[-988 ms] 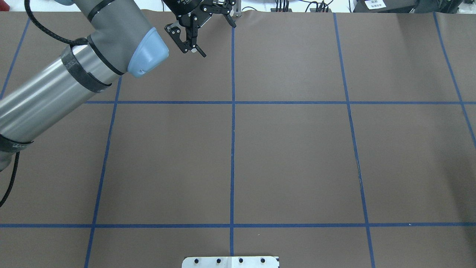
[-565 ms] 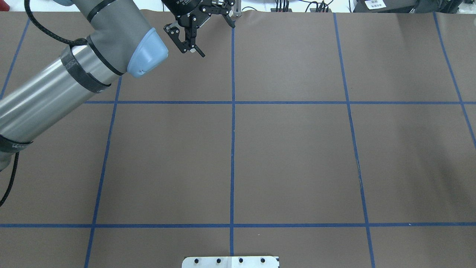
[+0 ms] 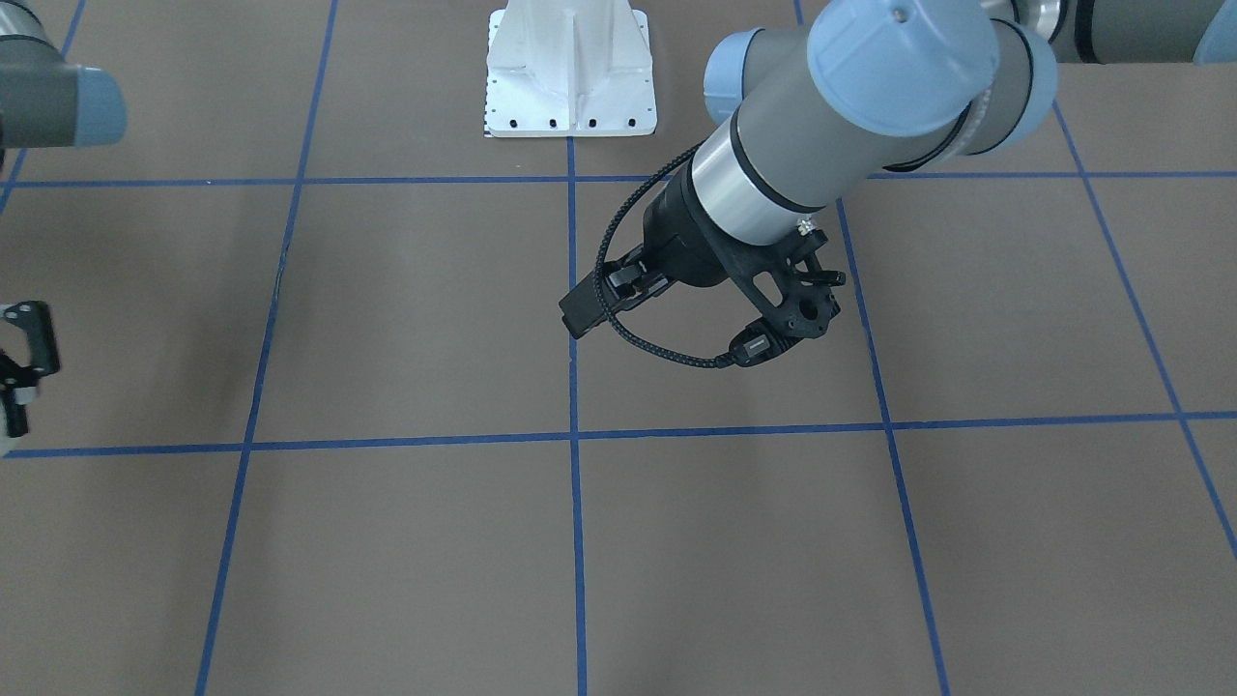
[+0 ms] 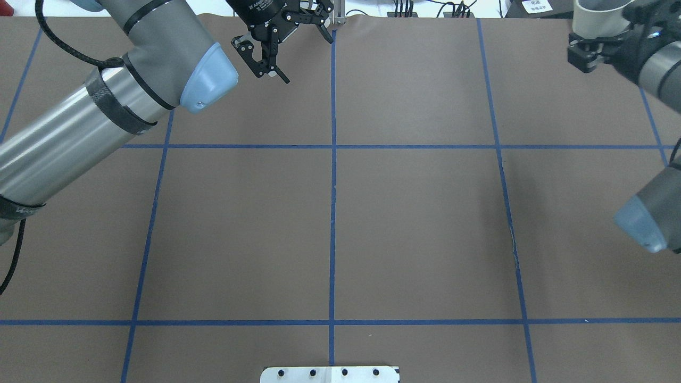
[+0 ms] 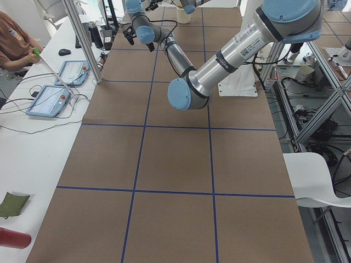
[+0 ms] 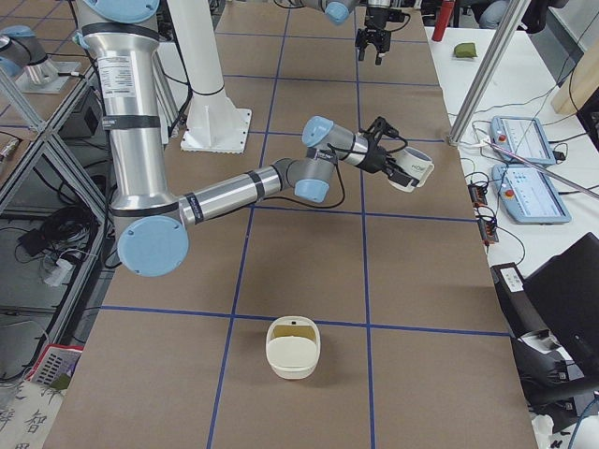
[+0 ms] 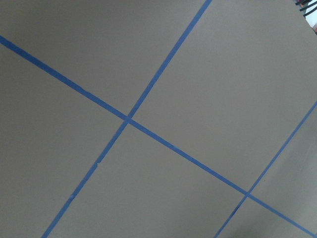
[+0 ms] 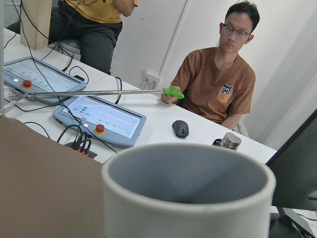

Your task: Left arm hands cup to right arm to dump lemon

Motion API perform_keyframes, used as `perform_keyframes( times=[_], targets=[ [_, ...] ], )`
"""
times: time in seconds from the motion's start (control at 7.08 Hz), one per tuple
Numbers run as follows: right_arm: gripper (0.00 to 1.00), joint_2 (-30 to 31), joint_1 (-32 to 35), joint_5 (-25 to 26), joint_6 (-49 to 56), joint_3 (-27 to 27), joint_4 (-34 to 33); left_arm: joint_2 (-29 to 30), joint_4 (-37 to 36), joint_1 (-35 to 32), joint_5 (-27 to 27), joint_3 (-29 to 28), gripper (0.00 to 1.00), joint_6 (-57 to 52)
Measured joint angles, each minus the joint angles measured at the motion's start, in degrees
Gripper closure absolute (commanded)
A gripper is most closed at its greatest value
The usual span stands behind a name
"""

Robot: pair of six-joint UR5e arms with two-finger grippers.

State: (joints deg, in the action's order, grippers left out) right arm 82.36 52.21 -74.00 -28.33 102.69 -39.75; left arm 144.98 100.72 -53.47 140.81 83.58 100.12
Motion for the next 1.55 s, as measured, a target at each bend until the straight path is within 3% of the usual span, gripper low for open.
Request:
perform_keyframes(
  times=[0.28,0.42,0.56,0.85,0.99,1.13,1.55],
  targets=[
    [1.00,-6.3,-12.8,15.8,0.2,0.0,-6.0,0.0,0.0,0.1,-0.5,0.0,0.00,-0.3],
    [1.00,-9.2,-17.3,21.1,0.2,-0.1,-8.5,0.0,0.0,0.2,-0.7,-0.1,0.00,-0.4],
    [0.92,-11.3,-20.6,24.4,0.2,-0.1,-10.0,0.0,0.0,0.3,-0.8,-0.1,0.00,-0.5],
    [0.80,-13.6,-23.4,26.3,0.2,-0.1,-10.8,0.0,0.1,0.7,-0.9,-0.2,0.00,-0.5],
    [0.79,-14.8,-24.3,26.5,0.1,-0.1,-11.4,0.1,0.2,1.0,-0.8,-0.2,0.00,-0.5],
    [0.68,-16.1,-25.1,26.5,0.1,-0.2,-12.4,0.3,0.4,1.3,-0.8,-0.2,0.00,-0.5],
    [0.64,-18.7,-27.1,26.7,-0.4,-0.2,-14.1,0.5,4.7,2.5,-0.8,-0.1,0.00,-0.4]
  ],
)
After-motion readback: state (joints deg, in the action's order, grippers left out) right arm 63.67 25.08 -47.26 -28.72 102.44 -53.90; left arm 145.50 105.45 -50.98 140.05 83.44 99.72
